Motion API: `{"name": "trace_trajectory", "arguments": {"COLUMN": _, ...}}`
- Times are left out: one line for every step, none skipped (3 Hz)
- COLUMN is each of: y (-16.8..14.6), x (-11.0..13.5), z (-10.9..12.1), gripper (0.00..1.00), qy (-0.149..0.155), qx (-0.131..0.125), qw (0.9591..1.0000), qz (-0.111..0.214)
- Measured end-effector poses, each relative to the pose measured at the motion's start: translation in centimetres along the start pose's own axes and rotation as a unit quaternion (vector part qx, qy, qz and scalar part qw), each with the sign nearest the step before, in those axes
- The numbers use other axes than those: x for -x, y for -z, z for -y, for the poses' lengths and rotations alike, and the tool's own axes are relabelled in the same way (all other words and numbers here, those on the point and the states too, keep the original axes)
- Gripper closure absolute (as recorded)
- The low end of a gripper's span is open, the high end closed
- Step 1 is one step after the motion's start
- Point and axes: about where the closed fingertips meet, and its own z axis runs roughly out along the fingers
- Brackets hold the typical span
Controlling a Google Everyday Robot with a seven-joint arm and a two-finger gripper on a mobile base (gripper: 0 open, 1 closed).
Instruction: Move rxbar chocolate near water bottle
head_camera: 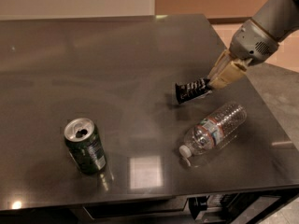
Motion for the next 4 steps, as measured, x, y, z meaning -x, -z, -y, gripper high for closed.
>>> {"name": "trace_trajectory", "arguments": {"y": -0.1, "x": -0.2, "z": -0.2, "gripper": 0.36, "qy": 0.009, "qx": 0.004, "qw": 1.0000, "qz": -0.002}}
{"name": "trace_trajectory", "arguments": {"y": -0.3, "x": 0.3, "z": 0.7, "gripper": 0.13, "qy": 0.009, "qx": -0.011, "qw": 0.9999, "qz": 0.005}}
{"name": "trace_trajectory", "arguments": {"y": -0.5, "x": 0.6, "z": 1.3, "gripper": 0.00, "qy": 0.010, "qx": -0.021, "qw": 0.9997, "qz": 0.010}}
{"name": "trace_trajectory", "arguments": {"y": -0.6, "x": 0.8, "z": 1.8, "gripper": 0.00, "qy": 0.010, "qx": -0.028, "qw": 0.9995, "qz": 0.014}}
